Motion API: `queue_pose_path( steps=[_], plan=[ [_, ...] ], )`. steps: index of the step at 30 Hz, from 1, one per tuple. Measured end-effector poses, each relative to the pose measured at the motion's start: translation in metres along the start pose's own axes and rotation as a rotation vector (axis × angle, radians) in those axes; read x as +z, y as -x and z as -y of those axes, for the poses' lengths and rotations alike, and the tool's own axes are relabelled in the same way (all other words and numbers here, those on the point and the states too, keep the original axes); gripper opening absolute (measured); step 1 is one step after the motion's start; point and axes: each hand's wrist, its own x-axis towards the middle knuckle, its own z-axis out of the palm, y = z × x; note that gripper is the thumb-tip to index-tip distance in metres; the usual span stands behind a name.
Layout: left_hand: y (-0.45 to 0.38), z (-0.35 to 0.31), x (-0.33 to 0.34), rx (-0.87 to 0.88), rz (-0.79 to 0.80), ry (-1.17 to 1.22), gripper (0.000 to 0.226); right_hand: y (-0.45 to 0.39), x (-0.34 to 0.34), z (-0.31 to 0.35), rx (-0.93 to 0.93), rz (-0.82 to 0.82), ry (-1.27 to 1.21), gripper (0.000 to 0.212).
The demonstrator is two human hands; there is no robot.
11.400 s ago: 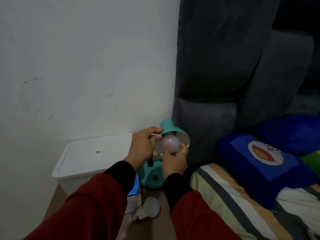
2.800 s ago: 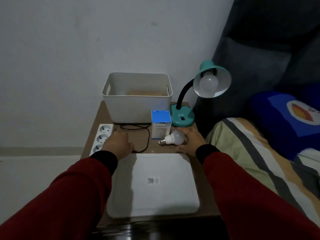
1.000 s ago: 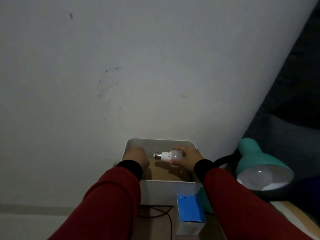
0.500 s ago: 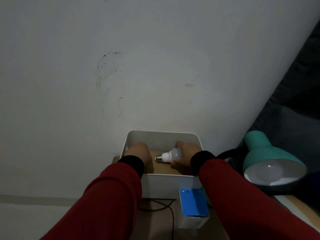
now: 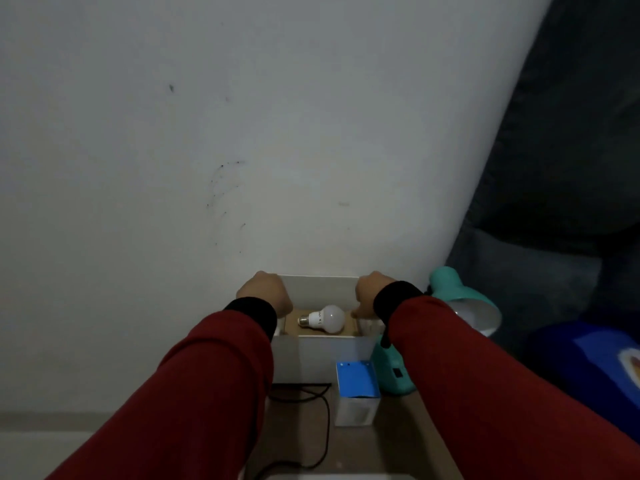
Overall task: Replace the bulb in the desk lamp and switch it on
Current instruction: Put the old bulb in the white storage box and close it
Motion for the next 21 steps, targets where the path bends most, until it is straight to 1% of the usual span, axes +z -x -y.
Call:
queue_pose_path(
  steps=[5,10,14,16,18,21],
  plan=[
    [0.053,-0.001,-0.024,-0.008,-0.044,0.031,0.037,0.062,-0.013,-0.008,0.04,-0.07,-0.059,0.041],
    [0.106,0.005,-0.019,0.009,-0.078,0.083,0.042,0.129,0.006,-0.012,0.066,-0.175,-0.154,0.044],
    [0.156,0.013,0.021,0.032,-0.139,0.251,0.045,0.182,0.058,-0.011,0.088,-0.19,-0.344,0.04],
    [0.183,0.019,0.053,0.034,-0.165,0.356,0.047,0.205,0.091,-0.007,0.109,-0.175,-0.476,0.045],
    [0.205,0.024,0.089,0.022,-0.171,0.456,0.049,0.221,0.129,-0.004,0.12,-0.161,-0.552,0.049],
    [0.237,0.03,0.146,0.008,-0.103,0.482,0.057,0.24,0.188,0.002,0.14,-0.101,-0.633,0.064]
  ],
)
